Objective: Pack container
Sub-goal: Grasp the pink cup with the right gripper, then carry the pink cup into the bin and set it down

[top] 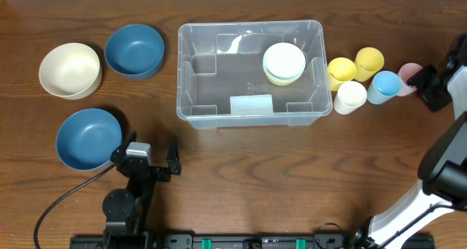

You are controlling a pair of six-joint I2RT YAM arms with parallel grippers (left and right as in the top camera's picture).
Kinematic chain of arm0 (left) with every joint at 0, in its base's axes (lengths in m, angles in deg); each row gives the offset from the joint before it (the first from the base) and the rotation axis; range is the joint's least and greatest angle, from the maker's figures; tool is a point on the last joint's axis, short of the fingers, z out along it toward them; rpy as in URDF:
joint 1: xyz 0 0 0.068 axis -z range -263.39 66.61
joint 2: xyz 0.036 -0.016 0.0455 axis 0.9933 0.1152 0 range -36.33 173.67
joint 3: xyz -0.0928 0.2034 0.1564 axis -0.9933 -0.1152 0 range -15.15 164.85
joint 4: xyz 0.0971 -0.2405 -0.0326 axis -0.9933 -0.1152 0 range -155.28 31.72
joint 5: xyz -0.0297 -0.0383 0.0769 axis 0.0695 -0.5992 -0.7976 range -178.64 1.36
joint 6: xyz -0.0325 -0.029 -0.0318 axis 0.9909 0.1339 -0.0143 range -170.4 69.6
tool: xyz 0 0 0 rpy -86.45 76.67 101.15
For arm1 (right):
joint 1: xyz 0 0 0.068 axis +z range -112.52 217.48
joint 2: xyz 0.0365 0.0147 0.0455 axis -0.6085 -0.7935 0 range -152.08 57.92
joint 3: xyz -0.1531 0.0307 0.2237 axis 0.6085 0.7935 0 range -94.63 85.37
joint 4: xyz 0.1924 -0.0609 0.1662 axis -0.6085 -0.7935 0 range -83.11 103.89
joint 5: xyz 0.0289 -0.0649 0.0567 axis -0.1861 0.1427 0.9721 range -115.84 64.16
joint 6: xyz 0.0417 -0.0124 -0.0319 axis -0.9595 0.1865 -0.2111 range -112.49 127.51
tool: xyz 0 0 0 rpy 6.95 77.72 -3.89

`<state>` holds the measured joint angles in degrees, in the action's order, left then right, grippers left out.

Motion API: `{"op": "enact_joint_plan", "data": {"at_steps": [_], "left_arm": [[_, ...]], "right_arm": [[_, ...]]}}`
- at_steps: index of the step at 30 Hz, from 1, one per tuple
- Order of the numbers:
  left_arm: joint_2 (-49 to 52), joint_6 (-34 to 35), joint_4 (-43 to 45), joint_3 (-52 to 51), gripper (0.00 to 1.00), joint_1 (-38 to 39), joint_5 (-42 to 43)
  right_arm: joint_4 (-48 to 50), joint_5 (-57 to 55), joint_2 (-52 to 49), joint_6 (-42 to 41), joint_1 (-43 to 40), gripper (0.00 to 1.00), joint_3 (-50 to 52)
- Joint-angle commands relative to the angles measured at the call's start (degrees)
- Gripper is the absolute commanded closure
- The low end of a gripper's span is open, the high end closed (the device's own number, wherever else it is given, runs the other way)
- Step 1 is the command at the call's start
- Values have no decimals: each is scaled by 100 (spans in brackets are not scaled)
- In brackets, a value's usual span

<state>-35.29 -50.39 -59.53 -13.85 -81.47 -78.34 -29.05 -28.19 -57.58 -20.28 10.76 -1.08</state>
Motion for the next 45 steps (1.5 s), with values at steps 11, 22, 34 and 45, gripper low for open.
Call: {"op": "enact_joint_plan", "data": {"at_steps": [11, 22, 34, 45], "left_arm": [[7, -31, -188, -107, 2, -28, 63], [7, -33, -188, -107, 2, -28, 63], [7, -33, -188, -107, 2, -28, 63], [7, -33, -188, -107, 2, -28, 63]], "right_arm": [[13, -42, -203, 42, 9, 73, 2], [-455, -87, 345, 42, -2, 99, -295], [-1014, 442, 1921, 50, 55, 99, -538], [-1021, 1812, 3545, 382, 1895, 99, -538]]}}
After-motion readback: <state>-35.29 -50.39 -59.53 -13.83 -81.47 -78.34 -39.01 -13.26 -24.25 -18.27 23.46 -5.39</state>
